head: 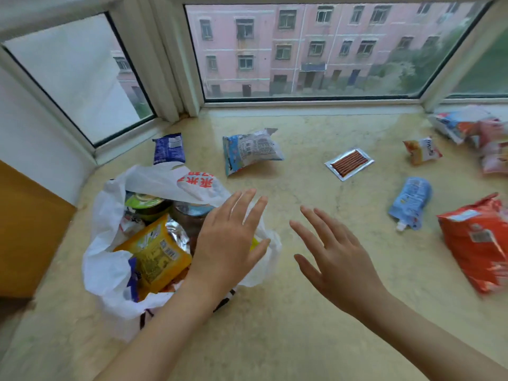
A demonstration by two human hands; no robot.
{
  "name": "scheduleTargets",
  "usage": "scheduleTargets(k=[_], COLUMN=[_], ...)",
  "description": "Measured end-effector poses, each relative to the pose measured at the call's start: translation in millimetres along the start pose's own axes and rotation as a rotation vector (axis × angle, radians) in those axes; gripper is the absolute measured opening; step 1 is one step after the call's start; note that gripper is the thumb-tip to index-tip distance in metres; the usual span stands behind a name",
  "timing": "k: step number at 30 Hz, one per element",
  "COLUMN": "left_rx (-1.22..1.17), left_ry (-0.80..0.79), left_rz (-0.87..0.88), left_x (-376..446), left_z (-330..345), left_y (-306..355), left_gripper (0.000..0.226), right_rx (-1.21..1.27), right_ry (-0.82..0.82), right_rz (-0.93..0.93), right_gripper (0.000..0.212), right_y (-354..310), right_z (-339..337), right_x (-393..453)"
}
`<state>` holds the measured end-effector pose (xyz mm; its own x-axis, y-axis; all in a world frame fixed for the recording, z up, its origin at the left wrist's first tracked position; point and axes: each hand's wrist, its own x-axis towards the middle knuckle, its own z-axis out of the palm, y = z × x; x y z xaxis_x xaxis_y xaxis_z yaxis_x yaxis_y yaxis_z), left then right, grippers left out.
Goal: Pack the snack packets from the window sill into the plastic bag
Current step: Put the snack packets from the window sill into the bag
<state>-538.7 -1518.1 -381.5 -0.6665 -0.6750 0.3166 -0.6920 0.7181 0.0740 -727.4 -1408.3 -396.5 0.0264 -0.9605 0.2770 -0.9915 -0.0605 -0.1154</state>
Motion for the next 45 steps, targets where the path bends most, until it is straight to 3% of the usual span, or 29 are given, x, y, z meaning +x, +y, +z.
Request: scheduleTargets(k=[12,21,24,32,37,45], left_rx=[-0.021,0.023,0.031,-0.002,-0.005,0.062], left_ry=[-0.100,-0.167,-0.166,-0.148,-0.186,-0.255], left_rz=[0.105,0.112,0.113,0.086,0.045,-0.026], left_x=[106.2,170.9,190.4,245.9,289.9,304.3], left_z=[106.6,178.5,195.6,235.0,269.7,298.0], left_y=[168.1,232.5,240.6,233.6,208.2,174.2], left_gripper=[0.079,0.082,0.080,0.073,0.075,0.075], right_rx=[-0.056,-0.023,-0.029,-0.132,-0.159,-0.108], right_ry=[-0.111,-0.191,-0.236,-0.553,-0.720,-0.704], right_rz=[0.167,0.247,0.230,0.076,-0.050,-0.344], right_gripper=[0.052,0.053,0.054,0.089,0.092,0.089], right_y=[193.5,309.2,340.1,385.5,393.9,414.8], right_z=[-2.1,21.4,31.1,46.2,51.2,73.0], right_x=[-67.0,-75.7,-65.5,-17.0,6.9,20.7])
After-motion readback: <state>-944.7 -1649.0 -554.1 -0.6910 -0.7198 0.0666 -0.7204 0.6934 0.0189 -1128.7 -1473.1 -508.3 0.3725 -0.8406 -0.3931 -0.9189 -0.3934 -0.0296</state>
